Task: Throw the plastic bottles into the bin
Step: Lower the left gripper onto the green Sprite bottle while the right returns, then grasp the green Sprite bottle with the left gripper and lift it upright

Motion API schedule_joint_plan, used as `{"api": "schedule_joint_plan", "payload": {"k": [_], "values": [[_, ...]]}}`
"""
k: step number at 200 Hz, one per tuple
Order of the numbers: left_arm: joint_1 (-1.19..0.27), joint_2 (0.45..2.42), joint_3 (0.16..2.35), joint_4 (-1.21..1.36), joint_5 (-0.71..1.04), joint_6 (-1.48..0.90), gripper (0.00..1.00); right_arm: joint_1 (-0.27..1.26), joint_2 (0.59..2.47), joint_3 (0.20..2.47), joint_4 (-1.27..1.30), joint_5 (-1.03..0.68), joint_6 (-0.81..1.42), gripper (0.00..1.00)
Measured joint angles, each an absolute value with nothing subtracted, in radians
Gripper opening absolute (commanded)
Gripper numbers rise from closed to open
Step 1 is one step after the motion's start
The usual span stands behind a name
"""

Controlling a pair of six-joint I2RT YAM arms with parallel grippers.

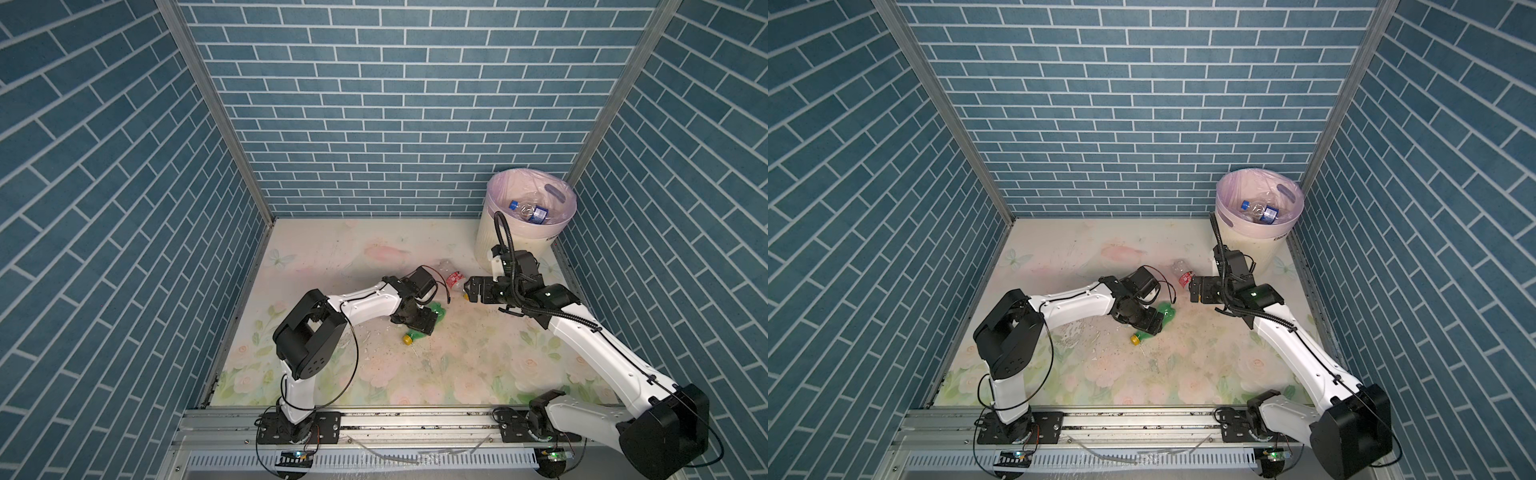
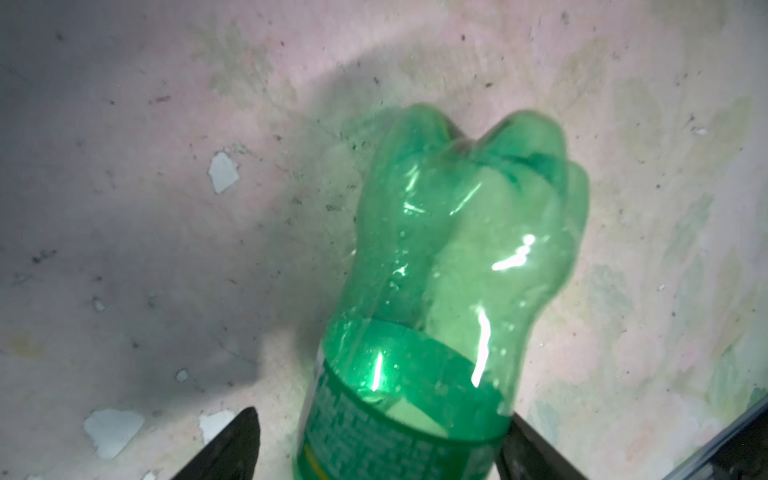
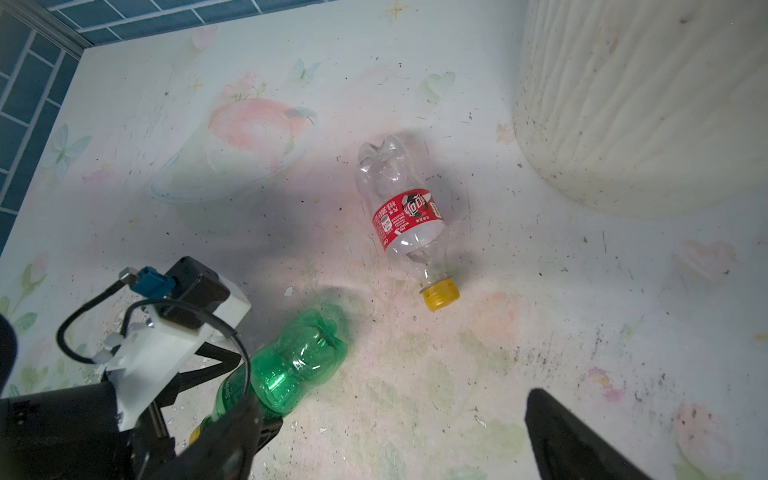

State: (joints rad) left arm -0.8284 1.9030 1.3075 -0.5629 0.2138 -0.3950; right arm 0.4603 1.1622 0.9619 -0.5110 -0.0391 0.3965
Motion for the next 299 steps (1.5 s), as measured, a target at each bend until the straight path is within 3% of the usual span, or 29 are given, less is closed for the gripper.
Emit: {"api": "schedule_joint_plan", "payload": {"k": [21,71,195,299], "values": [[-0.829,1.917,1.311,-0.550,0.225,-0.398,0.70,0.460,1.161,0.958,-0.507,-0.039,0.397,0.99],[-0.830,1.924,1.307,-0.529,0.249,-0.407,0.63,0.450,1.153,0.948,-0.497,-0.039,0.397,0.99],[-0.830,1.859,1.202,-0.387,0.233,-0.487,0.59,0.444,1.149,0.949,-0.486,-0.070,0.415,0.99],[-0.797,1.701,1.115,-0.226,0.200,-0.572,0.60,0.432,1.250,1.027,-0.482,-0.115,0.460,0.99]]}}
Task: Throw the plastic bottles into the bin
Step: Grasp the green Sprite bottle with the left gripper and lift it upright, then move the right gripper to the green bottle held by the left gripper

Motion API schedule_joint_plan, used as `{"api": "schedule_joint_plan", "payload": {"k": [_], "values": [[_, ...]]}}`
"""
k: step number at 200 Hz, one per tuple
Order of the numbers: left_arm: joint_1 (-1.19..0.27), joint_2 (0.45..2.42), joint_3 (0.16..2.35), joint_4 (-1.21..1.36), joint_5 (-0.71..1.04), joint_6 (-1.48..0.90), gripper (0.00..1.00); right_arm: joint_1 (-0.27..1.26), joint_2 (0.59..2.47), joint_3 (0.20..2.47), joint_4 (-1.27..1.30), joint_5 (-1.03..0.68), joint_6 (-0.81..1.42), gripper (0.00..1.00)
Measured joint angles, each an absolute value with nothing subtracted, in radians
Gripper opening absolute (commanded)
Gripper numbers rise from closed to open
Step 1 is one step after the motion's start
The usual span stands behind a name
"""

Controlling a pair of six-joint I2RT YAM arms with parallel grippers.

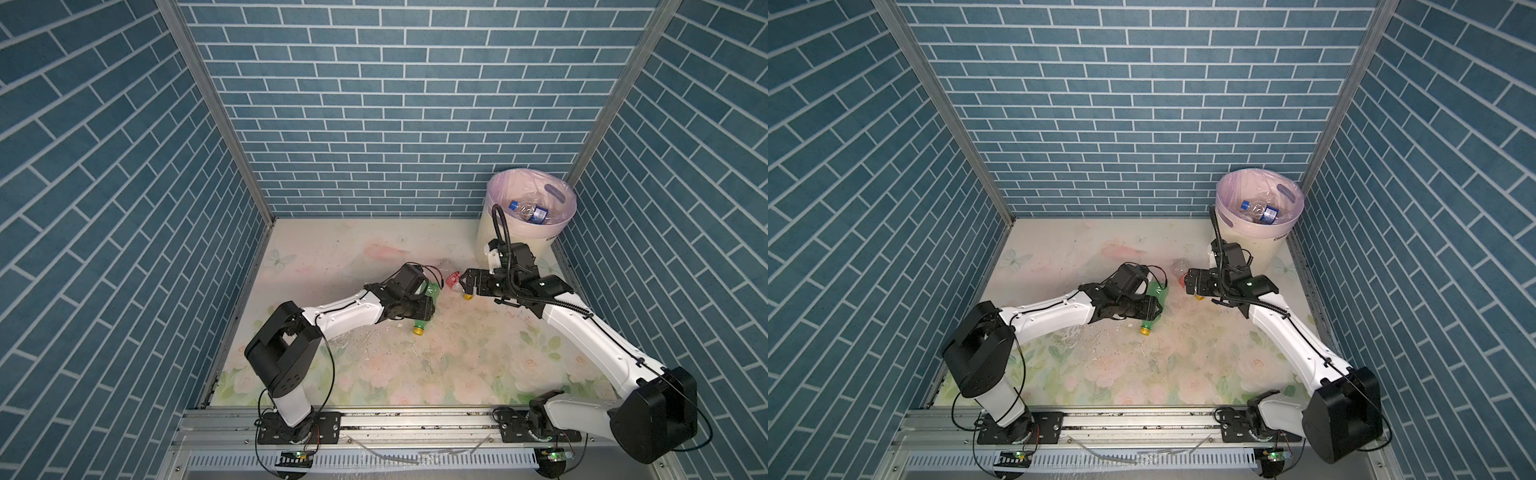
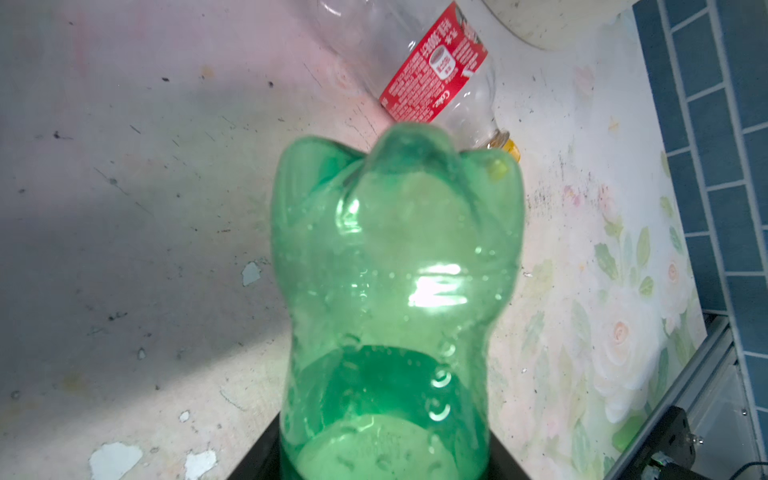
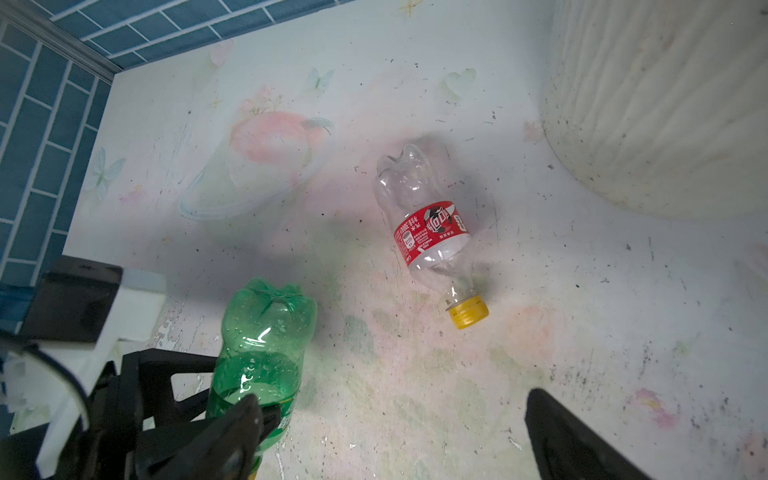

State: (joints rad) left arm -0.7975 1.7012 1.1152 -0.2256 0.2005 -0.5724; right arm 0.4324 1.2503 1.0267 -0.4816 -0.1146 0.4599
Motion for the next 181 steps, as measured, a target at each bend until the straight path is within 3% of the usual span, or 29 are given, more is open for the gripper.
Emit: {"api": "schedule_joint_plan", "payload": {"k": [84,181], "values": [[-0.773,1.625,1.114,-0.188,0.206,-0.573,0.60,0.431,1.250,1.027,-0.455,-0.147,0.468,0.99],[-0.770,1.568,1.077,-0.043,0.256,-0.576,0.61,0.419,1.246,1.026,-0.306,-0.297,0.594,0.97]]}}
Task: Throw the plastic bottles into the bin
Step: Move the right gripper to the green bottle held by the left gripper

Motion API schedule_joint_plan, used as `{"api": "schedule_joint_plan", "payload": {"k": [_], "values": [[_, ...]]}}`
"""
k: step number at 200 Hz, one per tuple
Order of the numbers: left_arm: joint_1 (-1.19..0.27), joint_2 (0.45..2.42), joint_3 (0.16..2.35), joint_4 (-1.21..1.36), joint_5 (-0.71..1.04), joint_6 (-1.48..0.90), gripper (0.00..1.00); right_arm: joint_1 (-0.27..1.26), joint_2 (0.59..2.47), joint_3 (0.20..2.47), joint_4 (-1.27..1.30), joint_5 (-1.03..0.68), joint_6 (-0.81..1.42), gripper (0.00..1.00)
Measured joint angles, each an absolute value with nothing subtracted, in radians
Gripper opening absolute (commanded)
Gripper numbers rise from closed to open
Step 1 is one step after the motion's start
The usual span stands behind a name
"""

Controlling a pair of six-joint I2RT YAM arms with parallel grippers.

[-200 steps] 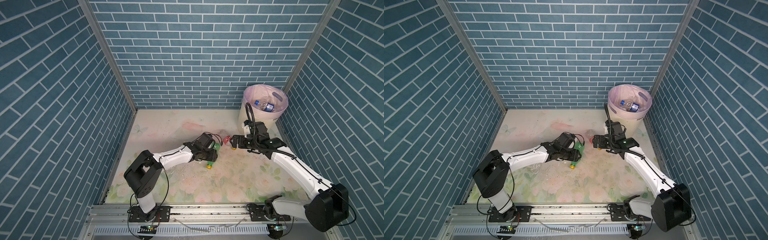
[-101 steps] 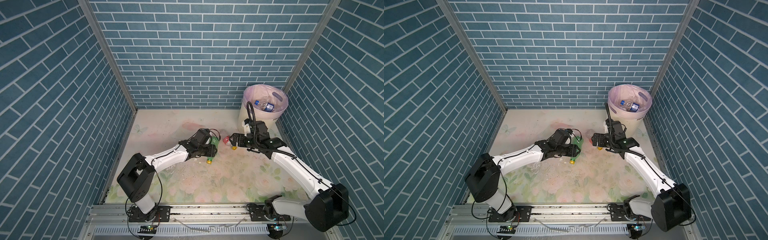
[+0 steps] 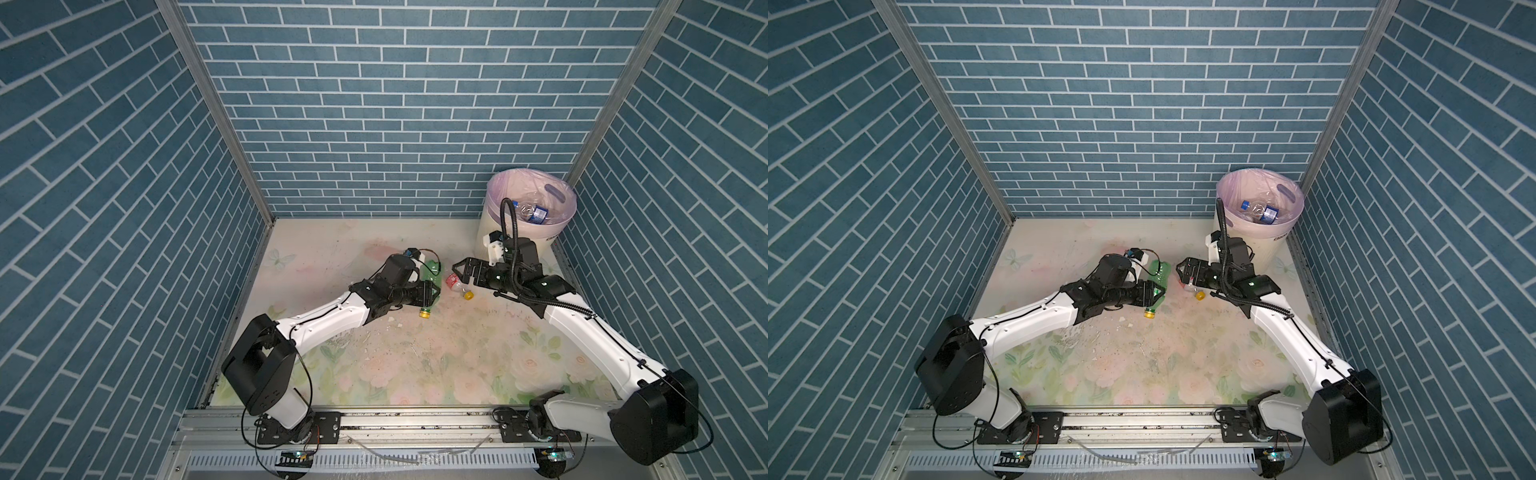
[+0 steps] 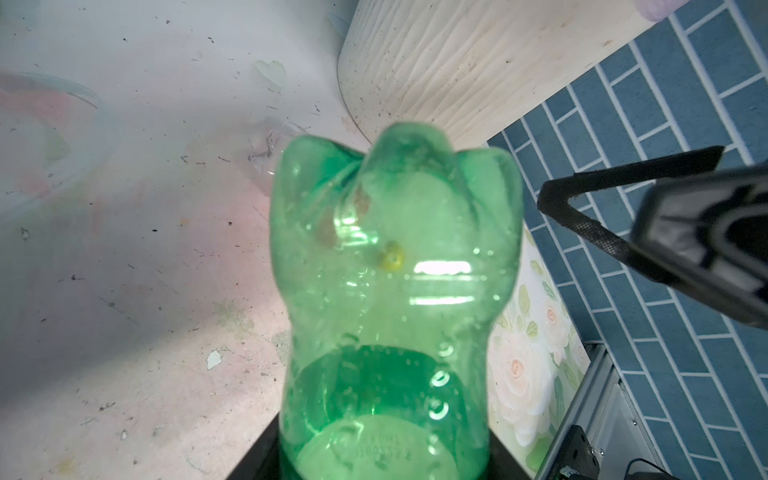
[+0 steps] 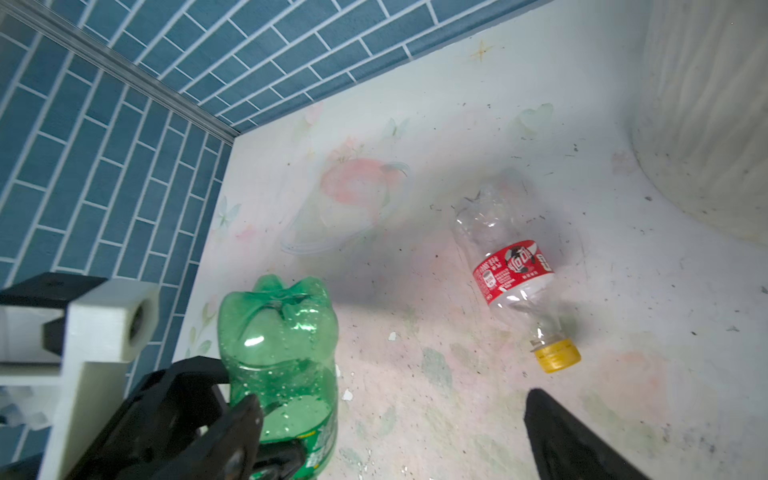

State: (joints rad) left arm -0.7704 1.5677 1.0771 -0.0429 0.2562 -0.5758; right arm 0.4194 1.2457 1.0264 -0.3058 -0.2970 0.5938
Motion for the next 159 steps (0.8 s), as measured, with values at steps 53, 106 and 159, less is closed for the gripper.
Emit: {"api": "schedule_joint_plan", "payload": {"k": [53,106,159], "values": [[-0.770,1.568,1.075,-0.002,0.278,-0.583,0.61,0.420,1.293,1.023,-0.163,-0.378,0.694,0.93],[-0.771,1.571,1.076,0.023,0.293,-0.591,0.61,0.435,1.335,1.012,-0.084,-0.427,0.738,0.89],[-0.770,1.585,1.076,0.030,0.293,-0.598,0.61,0.462,1.381,0.987,-0.023,-0.450,0.773,0.84]]}}
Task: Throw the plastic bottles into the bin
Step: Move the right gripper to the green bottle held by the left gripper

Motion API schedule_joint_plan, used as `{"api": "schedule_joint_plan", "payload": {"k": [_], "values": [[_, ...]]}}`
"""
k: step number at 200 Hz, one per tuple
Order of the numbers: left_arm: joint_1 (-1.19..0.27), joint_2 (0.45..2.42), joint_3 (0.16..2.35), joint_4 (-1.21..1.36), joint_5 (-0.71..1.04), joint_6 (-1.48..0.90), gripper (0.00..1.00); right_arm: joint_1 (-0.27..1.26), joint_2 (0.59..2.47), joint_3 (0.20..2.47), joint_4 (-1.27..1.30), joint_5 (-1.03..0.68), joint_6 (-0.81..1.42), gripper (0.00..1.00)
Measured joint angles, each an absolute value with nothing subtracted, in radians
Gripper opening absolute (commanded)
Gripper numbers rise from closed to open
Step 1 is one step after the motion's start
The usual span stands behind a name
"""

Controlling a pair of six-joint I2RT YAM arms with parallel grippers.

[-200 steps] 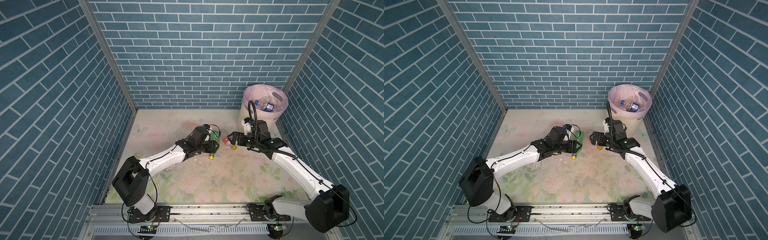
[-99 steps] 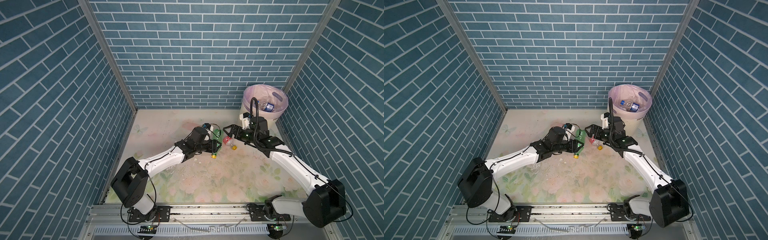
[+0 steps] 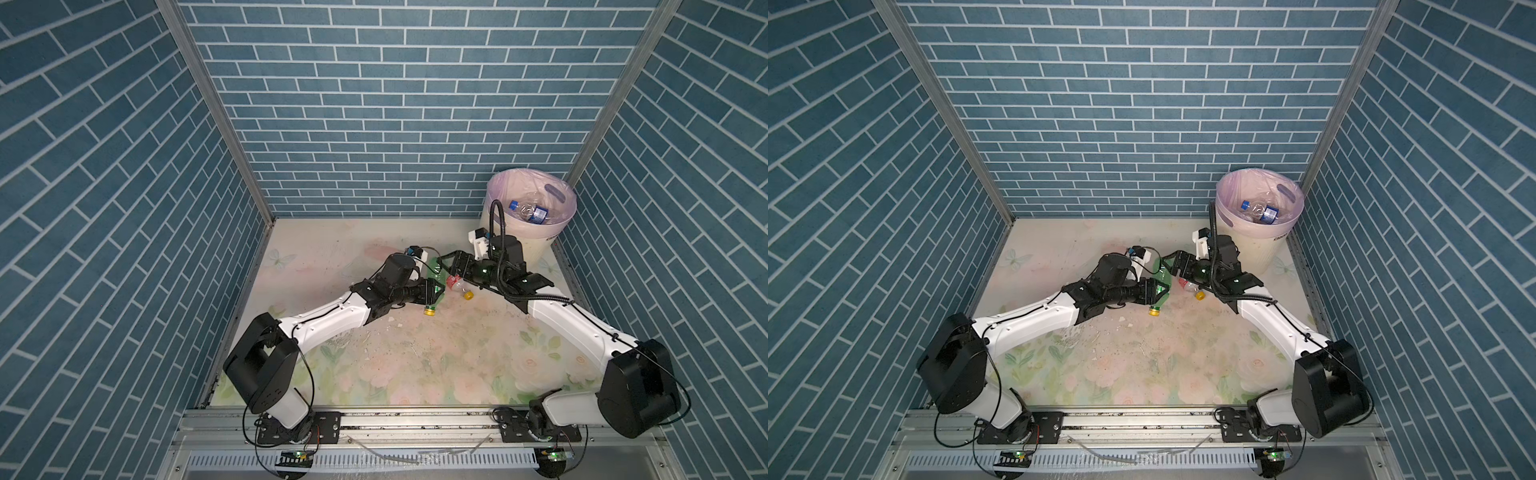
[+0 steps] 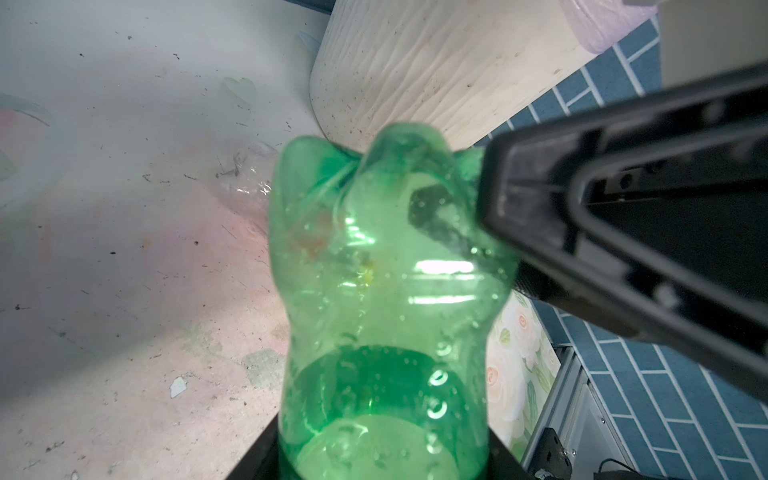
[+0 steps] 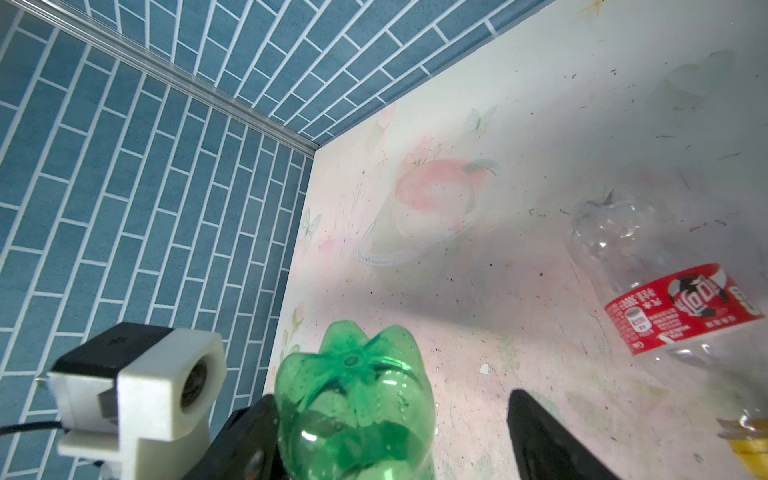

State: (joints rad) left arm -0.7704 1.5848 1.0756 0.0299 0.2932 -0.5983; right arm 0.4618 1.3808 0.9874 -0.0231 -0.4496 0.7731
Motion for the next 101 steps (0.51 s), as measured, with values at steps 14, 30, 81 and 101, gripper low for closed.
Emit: {"api": "schedule_joint_plan", "payload": {"k": [14,30,81,101], "values": [[-0.771,1.588,1.076,0.031,0.294,-0.599,0.61,0.470,1.390,0.987,-0.015,-0.451,0.780,0.83],[-0.771,1.588,1.076,0.035,0.297,-0.599,0.61,0.478,1.397,0.987,-0.007,-0.454,0.782,0.81],[-0.771,1.594,1.077,0.035,0.301,-0.599,0.62,0.493,1.425,0.987,0.019,-0.462,0.790,0.73],[-0.771,1.595,1.077,0.035,0.301,-0.600,0.62,0.495,1.430,0.987,0.029,-0.468,0.790,0.67]]}}
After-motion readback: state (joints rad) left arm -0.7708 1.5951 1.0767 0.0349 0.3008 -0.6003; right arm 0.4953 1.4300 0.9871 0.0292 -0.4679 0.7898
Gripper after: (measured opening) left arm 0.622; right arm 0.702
